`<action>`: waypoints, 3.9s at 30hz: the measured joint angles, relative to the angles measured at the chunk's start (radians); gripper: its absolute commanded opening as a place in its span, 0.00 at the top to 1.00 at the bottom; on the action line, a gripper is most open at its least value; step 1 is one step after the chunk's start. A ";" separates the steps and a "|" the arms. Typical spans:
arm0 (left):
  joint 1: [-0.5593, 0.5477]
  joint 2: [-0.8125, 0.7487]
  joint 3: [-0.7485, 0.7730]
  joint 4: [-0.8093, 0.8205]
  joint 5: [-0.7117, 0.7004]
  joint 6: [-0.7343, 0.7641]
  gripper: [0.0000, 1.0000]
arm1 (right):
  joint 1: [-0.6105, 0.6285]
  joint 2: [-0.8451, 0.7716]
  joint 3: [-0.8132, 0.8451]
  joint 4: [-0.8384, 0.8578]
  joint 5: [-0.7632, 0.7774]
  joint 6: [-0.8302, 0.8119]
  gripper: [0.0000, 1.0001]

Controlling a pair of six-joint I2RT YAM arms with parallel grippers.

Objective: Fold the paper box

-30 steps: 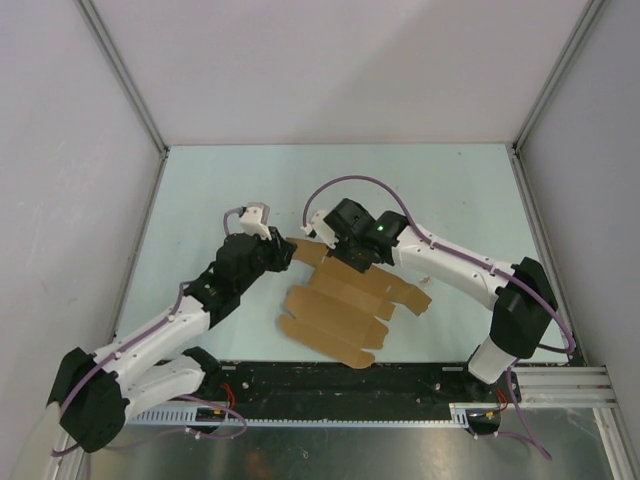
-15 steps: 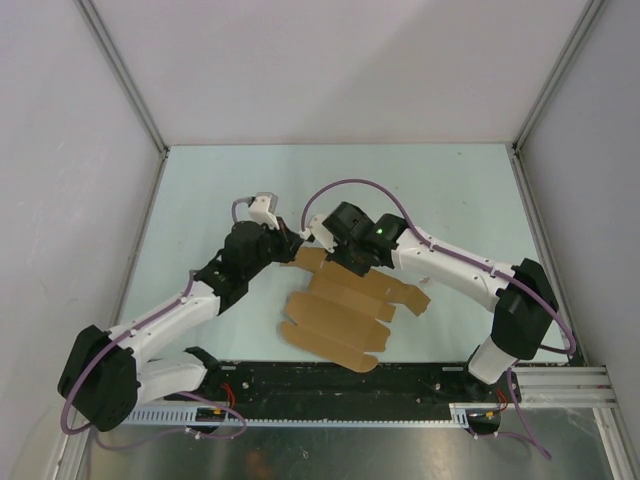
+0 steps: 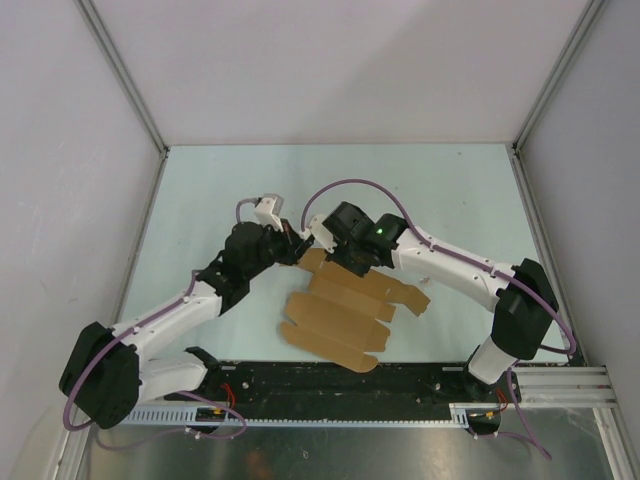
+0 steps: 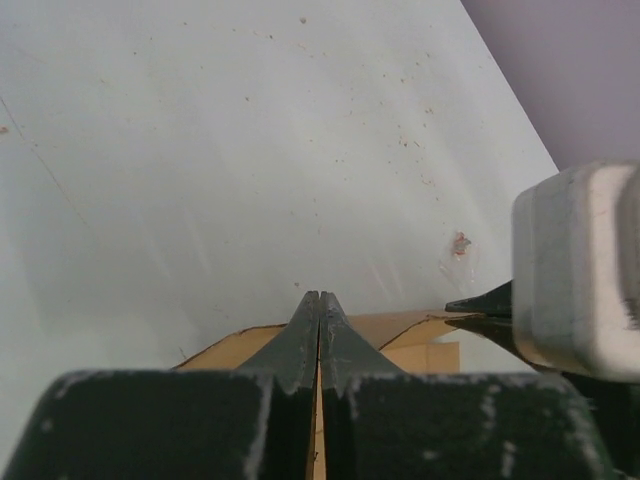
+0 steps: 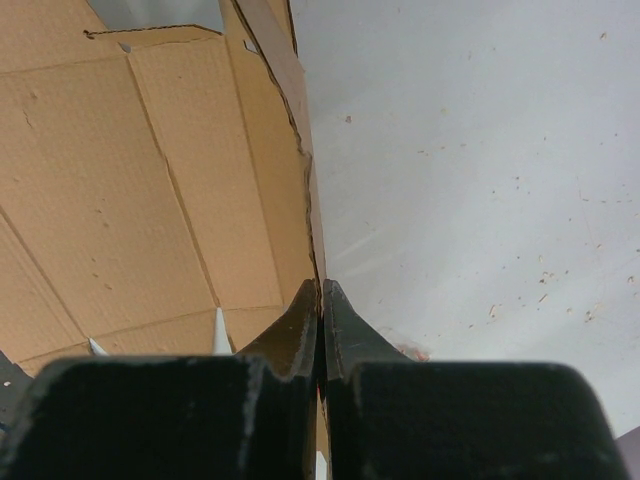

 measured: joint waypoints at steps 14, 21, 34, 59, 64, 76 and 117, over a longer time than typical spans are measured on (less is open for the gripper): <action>-0.015 -0.027 -0.095 0.010 0.001 -0.018 1.00 | 0.000 -0.006 0.000 0.001 -0.003 0.005 1.00; -0.045 -0.030 -0.095 0.012 0.002 -0.019 1.00 | 0.000 -0.006 0.000 0.001 -0.003 0.012 1.00; -0.106 -0.029 -0.095 0.033 0.003 -0.040 1.00 | 0.001 -0.006 0.000 0.001 -0.005 0.019 1.00; -0.136 0.039 -0.093 0.123 0.000 -0.095 1.00 | 0.003 -0.006 0.000 0.001 -0.030 0.032 1.00; -0.136 0.052 -0.093 0.147 0.000 -0.106 1.00 | 0.002 -0.006 0.000 0.001 -0.030 0.045 1.00; -0.136 0.031 -0.111 0.179 0.000 -0.128 0.98 | 0.002 -0.006 0.000 0.002 -0.030 0.048 1.00; -0.053 -0.495 -0.244 -0.242 -0.409 -0.097 0.57 | -0.018 -0.014 -0.143 0.288 0.395 -0.362 1.00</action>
